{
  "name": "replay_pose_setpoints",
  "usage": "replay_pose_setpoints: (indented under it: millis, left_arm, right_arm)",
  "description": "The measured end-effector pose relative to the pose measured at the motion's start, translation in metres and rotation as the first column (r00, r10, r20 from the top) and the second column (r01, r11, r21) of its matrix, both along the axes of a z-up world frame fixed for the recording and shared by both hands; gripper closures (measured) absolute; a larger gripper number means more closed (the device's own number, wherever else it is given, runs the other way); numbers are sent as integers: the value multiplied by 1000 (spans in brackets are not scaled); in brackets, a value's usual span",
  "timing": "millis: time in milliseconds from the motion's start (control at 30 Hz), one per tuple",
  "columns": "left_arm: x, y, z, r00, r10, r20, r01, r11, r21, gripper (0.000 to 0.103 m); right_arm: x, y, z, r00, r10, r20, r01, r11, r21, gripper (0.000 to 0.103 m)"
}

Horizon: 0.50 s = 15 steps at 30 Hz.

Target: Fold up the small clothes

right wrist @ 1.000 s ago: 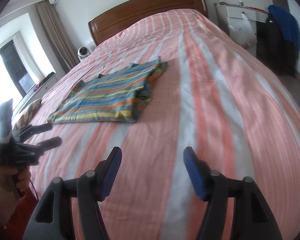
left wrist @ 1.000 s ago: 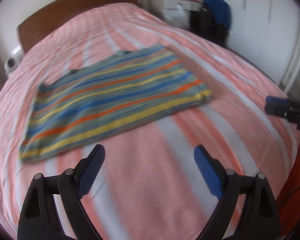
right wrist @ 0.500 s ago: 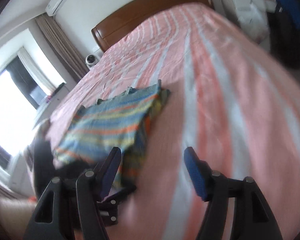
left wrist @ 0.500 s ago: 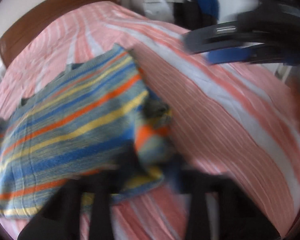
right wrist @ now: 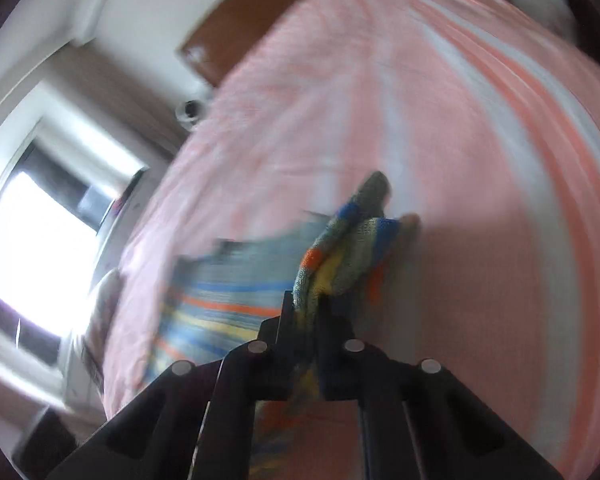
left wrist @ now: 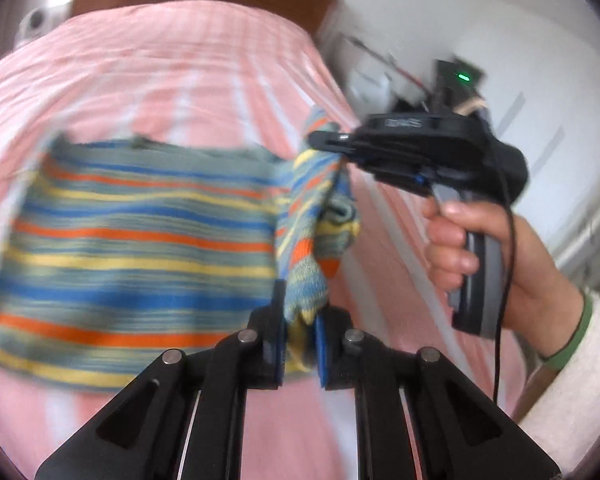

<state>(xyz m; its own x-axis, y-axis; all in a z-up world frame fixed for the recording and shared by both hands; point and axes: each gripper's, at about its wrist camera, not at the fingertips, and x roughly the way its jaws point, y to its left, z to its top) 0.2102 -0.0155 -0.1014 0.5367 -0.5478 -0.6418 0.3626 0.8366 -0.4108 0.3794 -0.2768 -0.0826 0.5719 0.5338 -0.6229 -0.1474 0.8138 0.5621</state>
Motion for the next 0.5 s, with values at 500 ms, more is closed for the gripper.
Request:
replay_pose_setpoints:
  millis: [500]
  left_arm:
    - [6, 170, -30, 921, 368, -128, -363, 930, 64, 53]
  right_arm:
    - [39, 269, -9, 961, 273, 37, -269, 960, -83, 59]
